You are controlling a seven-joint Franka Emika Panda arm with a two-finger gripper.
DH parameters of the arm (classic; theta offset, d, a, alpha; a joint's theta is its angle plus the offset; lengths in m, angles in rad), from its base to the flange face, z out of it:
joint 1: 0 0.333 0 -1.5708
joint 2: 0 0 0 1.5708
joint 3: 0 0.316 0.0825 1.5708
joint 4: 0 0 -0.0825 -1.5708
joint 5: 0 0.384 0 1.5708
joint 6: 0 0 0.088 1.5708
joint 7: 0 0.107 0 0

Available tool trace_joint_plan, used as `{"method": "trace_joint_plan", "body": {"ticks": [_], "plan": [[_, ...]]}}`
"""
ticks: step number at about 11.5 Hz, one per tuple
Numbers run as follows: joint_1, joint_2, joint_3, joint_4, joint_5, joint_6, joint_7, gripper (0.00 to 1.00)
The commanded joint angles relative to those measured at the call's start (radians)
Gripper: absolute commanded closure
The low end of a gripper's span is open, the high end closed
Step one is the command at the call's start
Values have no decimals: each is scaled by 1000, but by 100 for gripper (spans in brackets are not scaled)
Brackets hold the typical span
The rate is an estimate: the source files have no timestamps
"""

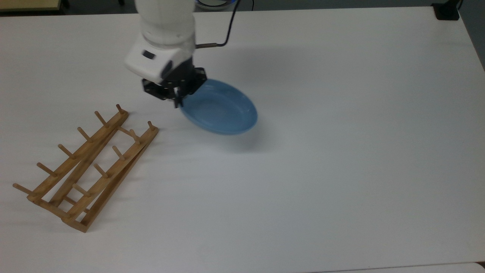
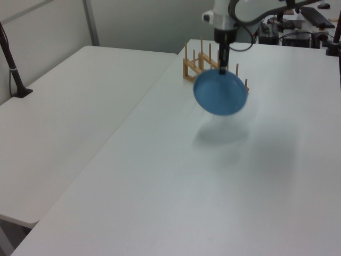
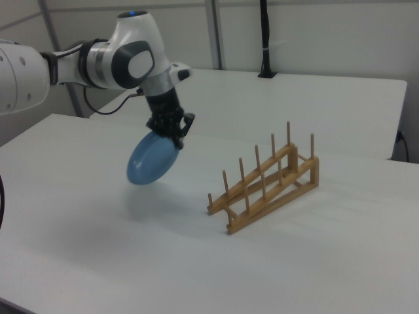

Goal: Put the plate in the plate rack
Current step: 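Carry the upright blue plate over to the wooden rack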

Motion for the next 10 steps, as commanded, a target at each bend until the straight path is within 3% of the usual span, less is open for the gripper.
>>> {"method": "trace_joint_plan", "body": {"ticks": [1, 5, 7, 10], "plan": [[-17, -20, -66, -5, -4, 231, -6, 100], [-19, -14, -178, -9, 27, 515, -3, 100], [-43, -8, -187, -16, 117, 630, -12, 100], [-94, 9, -192, -31, 131, 733, -19, 100]]}}
